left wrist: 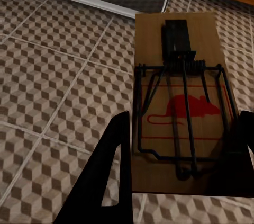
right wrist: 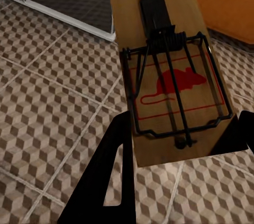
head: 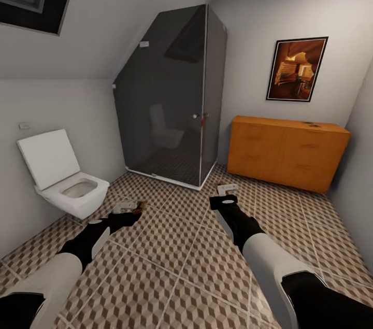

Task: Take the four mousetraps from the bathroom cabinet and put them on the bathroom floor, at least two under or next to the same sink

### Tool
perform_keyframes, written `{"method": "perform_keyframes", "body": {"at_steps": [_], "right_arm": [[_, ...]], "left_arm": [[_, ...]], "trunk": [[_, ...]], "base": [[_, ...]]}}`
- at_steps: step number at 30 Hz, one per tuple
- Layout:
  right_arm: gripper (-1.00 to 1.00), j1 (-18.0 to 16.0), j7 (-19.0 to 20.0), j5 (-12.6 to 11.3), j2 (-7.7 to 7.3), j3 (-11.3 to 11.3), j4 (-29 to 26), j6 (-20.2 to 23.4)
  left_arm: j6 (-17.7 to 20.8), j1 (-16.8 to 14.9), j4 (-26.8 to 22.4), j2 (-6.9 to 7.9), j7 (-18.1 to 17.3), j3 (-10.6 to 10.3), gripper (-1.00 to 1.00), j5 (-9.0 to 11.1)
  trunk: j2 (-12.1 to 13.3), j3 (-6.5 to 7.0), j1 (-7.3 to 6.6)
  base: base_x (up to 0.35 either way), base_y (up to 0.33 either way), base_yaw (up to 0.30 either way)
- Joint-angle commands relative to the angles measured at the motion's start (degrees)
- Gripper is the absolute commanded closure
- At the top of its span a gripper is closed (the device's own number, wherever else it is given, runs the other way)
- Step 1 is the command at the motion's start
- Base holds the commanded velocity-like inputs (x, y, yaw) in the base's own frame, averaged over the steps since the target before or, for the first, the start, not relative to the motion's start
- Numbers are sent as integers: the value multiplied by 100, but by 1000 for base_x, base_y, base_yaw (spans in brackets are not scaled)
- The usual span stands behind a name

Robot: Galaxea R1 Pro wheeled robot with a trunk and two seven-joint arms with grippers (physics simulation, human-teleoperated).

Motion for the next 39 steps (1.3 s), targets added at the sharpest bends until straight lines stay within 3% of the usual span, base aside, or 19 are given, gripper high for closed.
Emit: {"method": "perform_keyframes", "body": {"at_steps": [1, 34, 37, 39], "right_arm": [[100, -5, -27, 26, 0, 22, -8, 49], [100, -2, -27, 26, 0, 22, -8, 48], [100, -6, -26, 26, 0, 22, -8, 48], [100, -5, -26, 26, 0, 22, -8, 48]], "left_arm": [[52, -1, -10, 7, 5, -40, 100, 51], [9, 3, 1, 13, 27, -26, 100, 65], [-402, 3, 6, 43, 47, -16, 100, 193], [-740, 3, 33, 48, 46, -15, 100, 409]], "trunk": [[-4, -4, -1], [-4, 86, -1], [-4, 94, -1], [-4, 100, -1]], "base": [[-13, 0, 225], [-1, 0, 265], [0, 0, 268], [0, 0, 268]]}}
